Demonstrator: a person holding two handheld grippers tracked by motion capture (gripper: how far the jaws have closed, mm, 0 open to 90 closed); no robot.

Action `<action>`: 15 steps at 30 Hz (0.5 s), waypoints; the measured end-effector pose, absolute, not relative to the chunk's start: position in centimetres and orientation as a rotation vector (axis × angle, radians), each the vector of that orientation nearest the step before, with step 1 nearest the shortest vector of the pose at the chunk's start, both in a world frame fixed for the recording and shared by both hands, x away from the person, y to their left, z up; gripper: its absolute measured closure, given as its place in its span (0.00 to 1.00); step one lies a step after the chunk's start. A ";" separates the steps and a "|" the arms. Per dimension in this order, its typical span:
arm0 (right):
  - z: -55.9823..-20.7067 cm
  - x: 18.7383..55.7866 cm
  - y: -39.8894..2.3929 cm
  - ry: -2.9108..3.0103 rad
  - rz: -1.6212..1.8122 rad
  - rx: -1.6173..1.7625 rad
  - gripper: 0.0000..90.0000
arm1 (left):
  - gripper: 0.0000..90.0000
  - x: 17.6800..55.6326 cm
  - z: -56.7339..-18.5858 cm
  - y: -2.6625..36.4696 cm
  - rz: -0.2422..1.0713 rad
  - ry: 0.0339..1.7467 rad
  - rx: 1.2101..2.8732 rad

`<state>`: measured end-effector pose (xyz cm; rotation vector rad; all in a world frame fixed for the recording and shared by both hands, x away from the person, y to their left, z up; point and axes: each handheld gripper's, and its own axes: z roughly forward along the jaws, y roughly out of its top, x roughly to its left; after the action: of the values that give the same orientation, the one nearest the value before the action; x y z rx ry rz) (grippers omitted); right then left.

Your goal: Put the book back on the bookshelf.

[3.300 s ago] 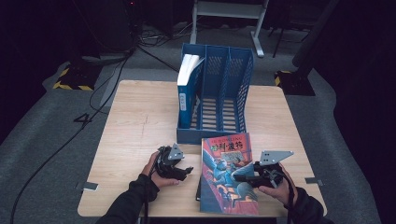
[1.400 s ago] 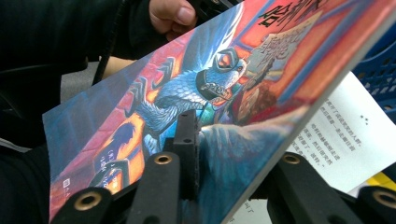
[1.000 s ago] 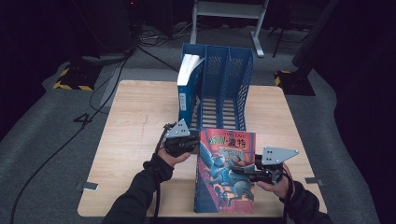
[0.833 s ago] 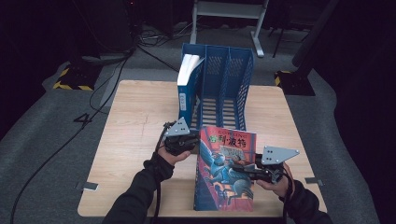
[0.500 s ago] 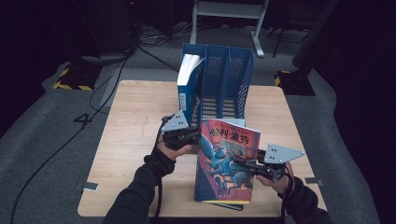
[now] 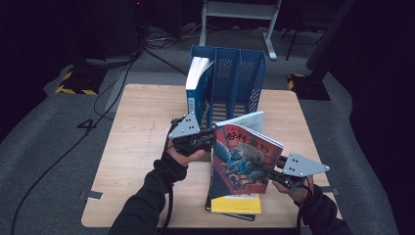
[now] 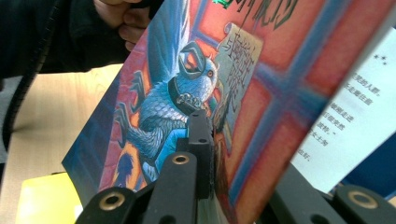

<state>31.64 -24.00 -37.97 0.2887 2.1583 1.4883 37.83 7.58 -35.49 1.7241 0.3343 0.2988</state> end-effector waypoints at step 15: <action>-38.1 29.4 -25.1 2.109 1.539 0.190 0.94 | 0.88 35.0 -35.5 7.7 0.333 0.285 1.746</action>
<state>29.41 -25.06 -38.08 0.1899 2.1092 1.5392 35.02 7.72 -35.45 1.7459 0.2851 0.3331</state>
